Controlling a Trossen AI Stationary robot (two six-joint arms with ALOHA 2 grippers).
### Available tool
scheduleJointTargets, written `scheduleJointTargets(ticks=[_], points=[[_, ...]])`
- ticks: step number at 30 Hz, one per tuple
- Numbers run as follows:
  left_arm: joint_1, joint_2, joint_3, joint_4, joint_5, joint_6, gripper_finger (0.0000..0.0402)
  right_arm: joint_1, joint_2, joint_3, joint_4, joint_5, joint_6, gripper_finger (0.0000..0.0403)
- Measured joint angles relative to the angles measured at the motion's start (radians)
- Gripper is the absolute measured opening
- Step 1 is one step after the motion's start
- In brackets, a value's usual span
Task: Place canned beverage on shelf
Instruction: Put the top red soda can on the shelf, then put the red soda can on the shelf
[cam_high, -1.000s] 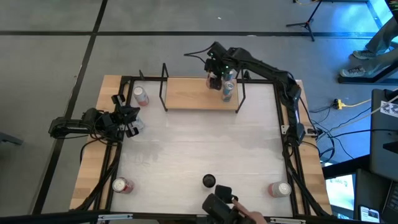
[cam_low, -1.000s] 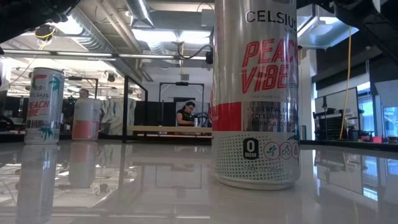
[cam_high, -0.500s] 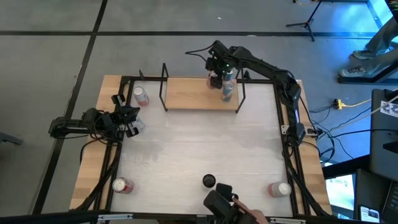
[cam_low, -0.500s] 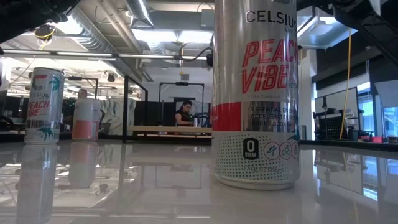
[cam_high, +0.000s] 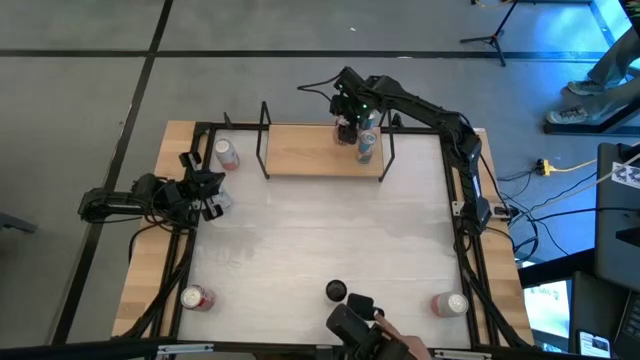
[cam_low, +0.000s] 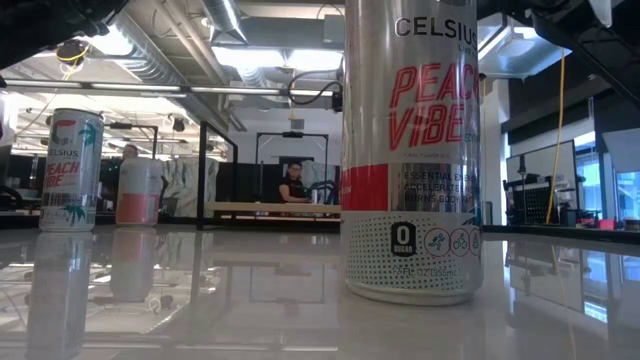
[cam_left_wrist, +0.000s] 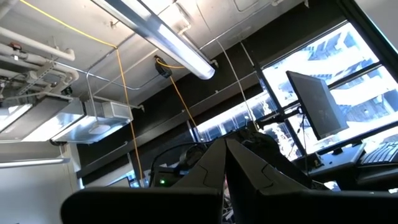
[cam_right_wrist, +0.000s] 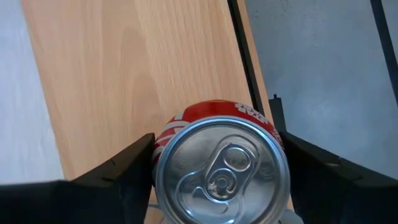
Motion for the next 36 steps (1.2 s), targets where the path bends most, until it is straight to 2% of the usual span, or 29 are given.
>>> scheduleJointTargets(ticks=[5,7,18,24,30,36], points=[[0.000,0.000,0.000,0.000,0.000,0.000,0.0007,0.001,0.003,-0.001,0.010,0.006,0.000,0.0379],[0.000,0.000,0.000,0.000,0.000,0.000,0.0007,0.001,0.003,-0.001,0.013,0.009,-0.001,0.0388],[0.000,0.000,0.000,0.000,0.000,0.000,0.0007,0.003,0.003,0.028,-0.031,0.060,-0.002,0.0340],[0.000,0.000,0.000,0.000,0.000,0.000,0.0007,0.027,0.003,0.126,-0.170,0.053,0.001,0.0337],[0.000,0.000,0.000,0.000,0.001,-0.014,0.0007,0.087,-0.008,0.221,-0.293,-0.006,0.033,0.0337],[0.000,0.000,0.000,-0.004,-0.005,-0.015,0.0007,0.172,-0.096,0.204,-0.317,-0.033,0.062,0.0337]])
